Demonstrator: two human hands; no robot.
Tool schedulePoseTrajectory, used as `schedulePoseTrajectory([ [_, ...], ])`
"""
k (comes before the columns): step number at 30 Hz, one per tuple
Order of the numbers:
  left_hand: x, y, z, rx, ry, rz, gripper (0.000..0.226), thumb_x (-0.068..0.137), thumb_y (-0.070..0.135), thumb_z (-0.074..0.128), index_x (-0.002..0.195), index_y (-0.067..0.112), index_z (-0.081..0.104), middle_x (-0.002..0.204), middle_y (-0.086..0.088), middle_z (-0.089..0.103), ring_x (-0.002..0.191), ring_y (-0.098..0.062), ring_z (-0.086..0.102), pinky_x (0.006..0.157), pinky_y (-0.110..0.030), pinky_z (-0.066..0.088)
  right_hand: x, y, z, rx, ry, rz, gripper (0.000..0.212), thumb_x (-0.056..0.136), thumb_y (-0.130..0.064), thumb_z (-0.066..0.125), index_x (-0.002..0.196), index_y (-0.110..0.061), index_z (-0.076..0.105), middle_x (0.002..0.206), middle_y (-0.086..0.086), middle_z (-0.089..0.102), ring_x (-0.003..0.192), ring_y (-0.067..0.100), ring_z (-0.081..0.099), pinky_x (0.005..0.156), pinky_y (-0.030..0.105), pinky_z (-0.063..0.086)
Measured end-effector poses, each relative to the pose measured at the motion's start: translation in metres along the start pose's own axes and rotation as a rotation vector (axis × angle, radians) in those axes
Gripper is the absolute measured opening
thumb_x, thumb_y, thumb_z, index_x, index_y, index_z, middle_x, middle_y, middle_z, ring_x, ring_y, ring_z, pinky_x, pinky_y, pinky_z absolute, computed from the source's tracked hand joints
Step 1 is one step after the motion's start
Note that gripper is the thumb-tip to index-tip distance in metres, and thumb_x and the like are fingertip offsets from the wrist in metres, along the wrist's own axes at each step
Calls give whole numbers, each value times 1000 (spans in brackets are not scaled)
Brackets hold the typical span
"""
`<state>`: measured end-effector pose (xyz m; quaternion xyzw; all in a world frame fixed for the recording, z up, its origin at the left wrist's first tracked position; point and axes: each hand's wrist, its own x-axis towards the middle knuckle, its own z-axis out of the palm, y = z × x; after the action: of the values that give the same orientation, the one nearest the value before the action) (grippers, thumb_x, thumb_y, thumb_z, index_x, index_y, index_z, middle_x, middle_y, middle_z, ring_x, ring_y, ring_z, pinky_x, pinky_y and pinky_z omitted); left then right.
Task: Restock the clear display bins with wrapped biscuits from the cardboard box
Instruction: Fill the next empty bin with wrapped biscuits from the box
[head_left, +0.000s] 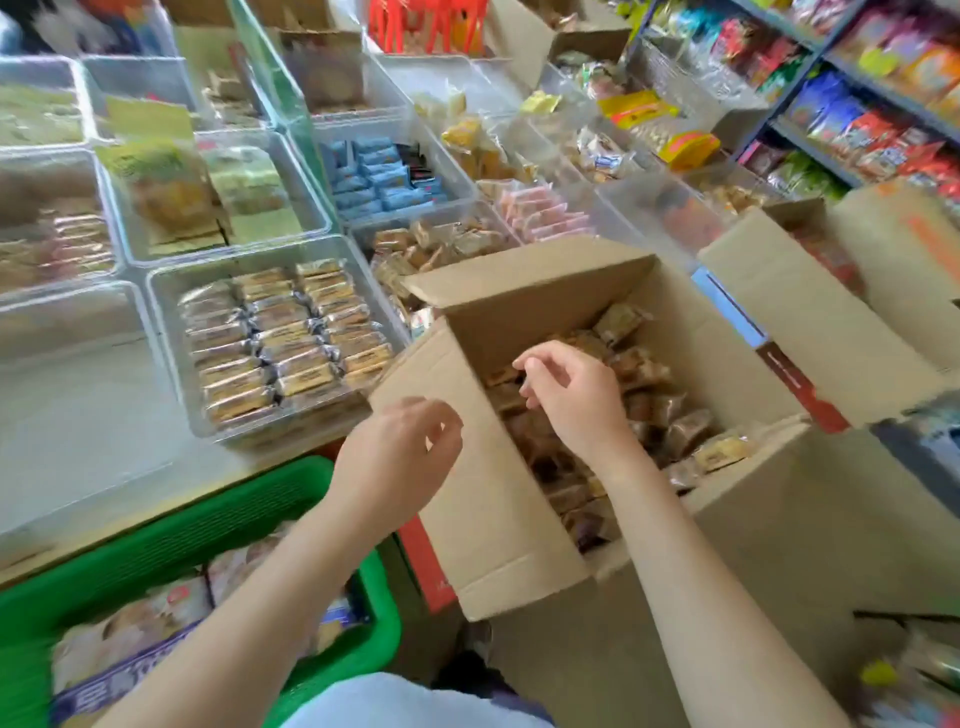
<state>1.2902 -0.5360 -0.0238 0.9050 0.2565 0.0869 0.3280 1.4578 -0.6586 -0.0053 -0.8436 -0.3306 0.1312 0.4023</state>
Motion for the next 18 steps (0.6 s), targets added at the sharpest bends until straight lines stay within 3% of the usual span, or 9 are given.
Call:
schedulePoseTrajectory([
  [3, 31, 67, 39, -72, 78, 30, 18, 99, 21, 56, 94, 16, 72, 86, 5, 60, 71, -3, 51, 61, -9, 38, 22, 73, -56, -112, 11, 85, 18, 98, -19, 54, 96, -22, 71, 94, -7, 67, 85, 12, 63, 82, 31, 53],
  [6, 59, 108, 74, -46, 59, 35, 19, 98, 25, 56, 92, 22, 73, 85, 12, 59, 76, -7, 53, 64, -12, 37, 55, 135, -96, -302, 34, 181, 23, 95, -16, 55, 116, -18, 65, 121, 4, 54, 95, 26, 61, 88, 38, 51],
  [10, 80, 129, 107, 19, -65, -18, 22, 101, 32, 51, 100, 27, 73, 98, 13, 65, 90, -8, 59, 78, -28, 51, 94, 183, -116, -610, -216, 284, 45, 96, -15, 53, 140, -16, 44, 141, 10, 41, 123, 35, 50, 97, 43, 45],
  [13, 89, 131, 119, 30, -102, -61, 22, 101, 30, 52, 103, 27, 73, 101, 13, 66, 94, -7, 60, 81, -26, 51, 105, 207, -110, -768, -417, 289, 58, 100, -8, 43, 155, -17, 27, 157, 9, 31, 143, 35, 30, 111, 48, 37],
  [16, 95, 131, 127, 7, -116, -91, 20, 101, 28, 54, 102, 28, 74, 101, 15, 66, 95, -5, 61, 81, -22, 49, 112, 219, -111, -790, -380, 213, 51, 100, -7, 45, 150, -17, 38, 152, 7, 42, 138, 35, 37, 108, 45, 41],
  [18, 97, 131, 130, -16, -121, -103, 19, 100, 27, 55, 103, 28, 74, 101, 15, 67, 94, -4, 61, 82, -22, 51, 116, 217, -115, -766, -359, 140, 34, 96, -14, 57, 130, -18, 55, 133, 5, 57, 126, 32, 47, 99, 42, 46],
])
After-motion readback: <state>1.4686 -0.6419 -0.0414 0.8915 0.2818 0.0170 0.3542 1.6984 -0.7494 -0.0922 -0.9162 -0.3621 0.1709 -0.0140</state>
